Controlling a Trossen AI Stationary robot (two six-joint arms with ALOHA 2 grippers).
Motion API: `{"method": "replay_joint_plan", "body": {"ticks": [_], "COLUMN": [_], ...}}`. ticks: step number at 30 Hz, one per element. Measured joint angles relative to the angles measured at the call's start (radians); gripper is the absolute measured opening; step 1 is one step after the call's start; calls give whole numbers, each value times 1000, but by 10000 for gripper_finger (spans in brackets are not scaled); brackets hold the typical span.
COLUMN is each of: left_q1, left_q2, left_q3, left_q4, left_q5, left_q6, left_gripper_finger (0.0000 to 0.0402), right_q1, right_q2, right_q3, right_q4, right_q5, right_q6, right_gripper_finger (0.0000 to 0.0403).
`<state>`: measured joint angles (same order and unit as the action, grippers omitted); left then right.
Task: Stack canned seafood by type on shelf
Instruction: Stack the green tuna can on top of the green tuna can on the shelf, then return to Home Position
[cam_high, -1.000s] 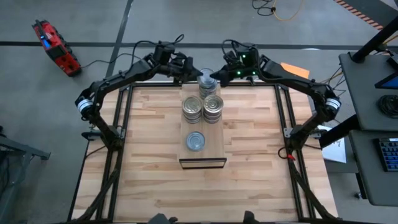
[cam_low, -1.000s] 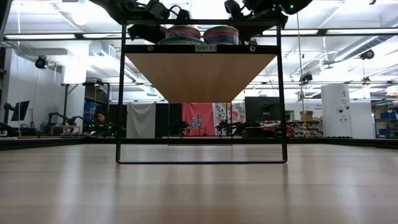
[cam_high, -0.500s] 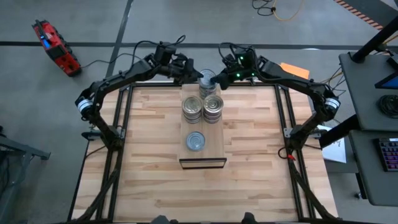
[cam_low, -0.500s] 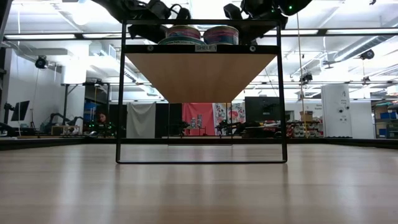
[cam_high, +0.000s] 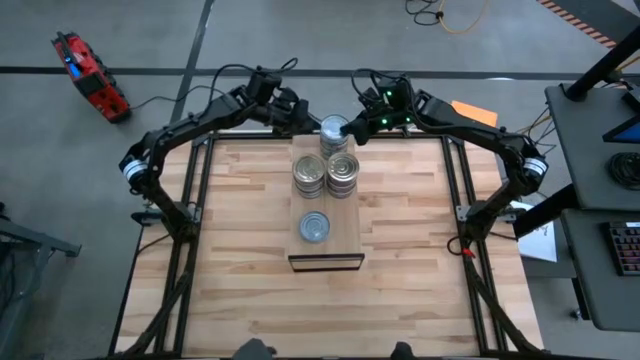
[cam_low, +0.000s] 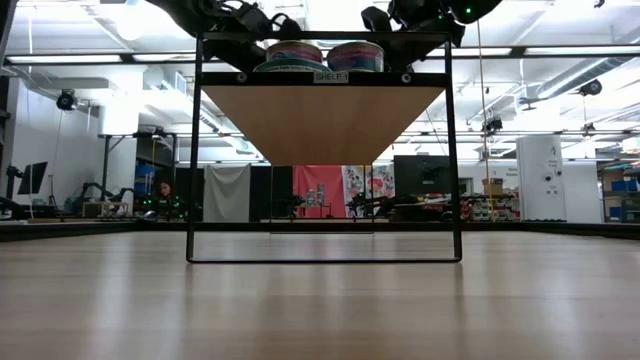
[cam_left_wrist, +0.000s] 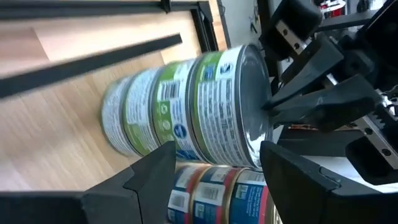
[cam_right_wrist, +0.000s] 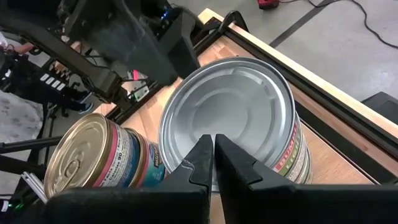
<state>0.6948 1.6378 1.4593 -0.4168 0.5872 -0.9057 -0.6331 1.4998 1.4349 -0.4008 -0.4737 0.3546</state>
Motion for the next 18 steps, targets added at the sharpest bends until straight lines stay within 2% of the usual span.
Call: {"method": "replay_joint_plan", "body": {"ticks": [4,9,14,18], "left_q1": [19,29,-2,-73], "left_q2": [-2,-2,-12,-63], "left_q3": [22,132,312,401], "left_q4": [-26,-170,-337,-340], "left_q5": [-1,-15,-120,-195], "left_q6": [81,252,474,564], "left_gripper_finger": [217,217,217,217], "right_q1": [0,0,22,73], "right_q2": [-5,-30,-94,-157], "right_q3": [0,36,48,31], "right_q4": [1,2,8,10], "right_q5": [2,2,-1,-5], "right_q6": [0,-10,-71,-149], "right_gripper_finger": [11,11,11,11]}}
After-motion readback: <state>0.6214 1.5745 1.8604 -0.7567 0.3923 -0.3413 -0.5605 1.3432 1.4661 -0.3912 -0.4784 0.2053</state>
